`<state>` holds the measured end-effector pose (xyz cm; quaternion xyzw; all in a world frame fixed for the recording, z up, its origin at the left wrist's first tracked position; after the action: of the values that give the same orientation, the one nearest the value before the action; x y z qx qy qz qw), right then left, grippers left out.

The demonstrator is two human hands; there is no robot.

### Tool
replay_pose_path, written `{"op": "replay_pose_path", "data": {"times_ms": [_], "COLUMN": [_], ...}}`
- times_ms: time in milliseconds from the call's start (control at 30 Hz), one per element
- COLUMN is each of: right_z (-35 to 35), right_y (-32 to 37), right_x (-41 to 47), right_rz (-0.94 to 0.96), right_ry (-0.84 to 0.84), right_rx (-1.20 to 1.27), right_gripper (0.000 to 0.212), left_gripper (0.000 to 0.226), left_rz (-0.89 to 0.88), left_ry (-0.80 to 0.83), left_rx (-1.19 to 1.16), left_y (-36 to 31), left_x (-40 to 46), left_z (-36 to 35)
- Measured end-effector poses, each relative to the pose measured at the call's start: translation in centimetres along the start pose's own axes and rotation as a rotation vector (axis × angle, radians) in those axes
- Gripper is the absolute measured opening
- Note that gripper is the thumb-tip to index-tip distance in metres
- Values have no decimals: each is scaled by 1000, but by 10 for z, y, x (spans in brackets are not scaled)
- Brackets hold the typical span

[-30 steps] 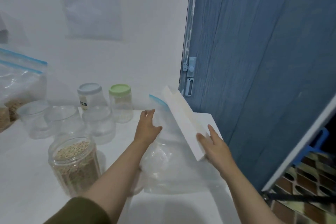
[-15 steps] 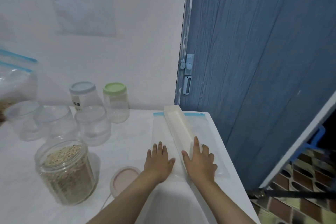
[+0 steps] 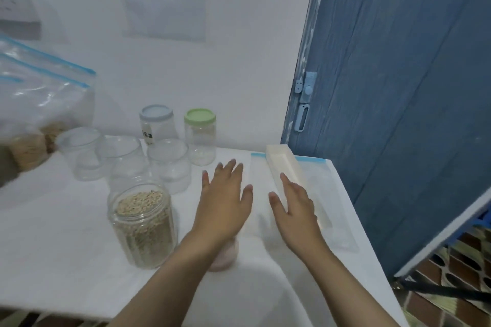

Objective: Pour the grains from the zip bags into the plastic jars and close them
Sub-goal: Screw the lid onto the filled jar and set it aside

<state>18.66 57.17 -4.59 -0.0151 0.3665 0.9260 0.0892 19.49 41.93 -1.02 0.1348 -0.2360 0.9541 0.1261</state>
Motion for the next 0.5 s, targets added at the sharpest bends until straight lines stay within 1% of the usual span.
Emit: {"op": "replay_pose_path", "data": {"times_ms": [67,133,167,233,300,333,400,433,500], "right_z": [-9,-30,-44,-79,-108,-118,-128,-129,-127], "right_y": [24,40,45,44,35,32,29,30,38], "right_x": [-10,-16,-18,-24,-32,-35,-37,-37,-40], "right_rz": [112,169,171,131,93,94,96,70,-1], "right_ry": [77,202,283,438,513,496,382,337,265], "right_rx": [14,-63,-133,-346,-535,-590,-592,-520,-214], "right_gripper": [51,48,50,62,77,81,82,81,75], "left_gripper": [46,42,44,46,35,33,34,35,35], "left_rz": [-34,-43,-32,7,55,64,52,51,80], "left_ry": [-168,-285,-312,-306,-267,-259,-243,-221,-182], "left_rx": [-24,-18,-11,-7,-48,-90,-198,-258,-413], "left_y": [6,20,30,55,84,98,118,125,136], "left_x": [-17,-33,-39,-49,-57,-61,-70,-73,-79], "left_z": [43,77,89,103,106,105,103,101,97]}}
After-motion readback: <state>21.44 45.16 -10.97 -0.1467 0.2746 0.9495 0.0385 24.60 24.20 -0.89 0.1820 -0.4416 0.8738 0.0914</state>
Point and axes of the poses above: each hand's wrist, its own x-axis towards the middle knuckle, its own z-axis out of the back of the hand, y = z × x, the point moved 5 cm from there along x, towards the middle knuckle, and after that the axes turned 14 degrees about -z, right-handed, at the moved point
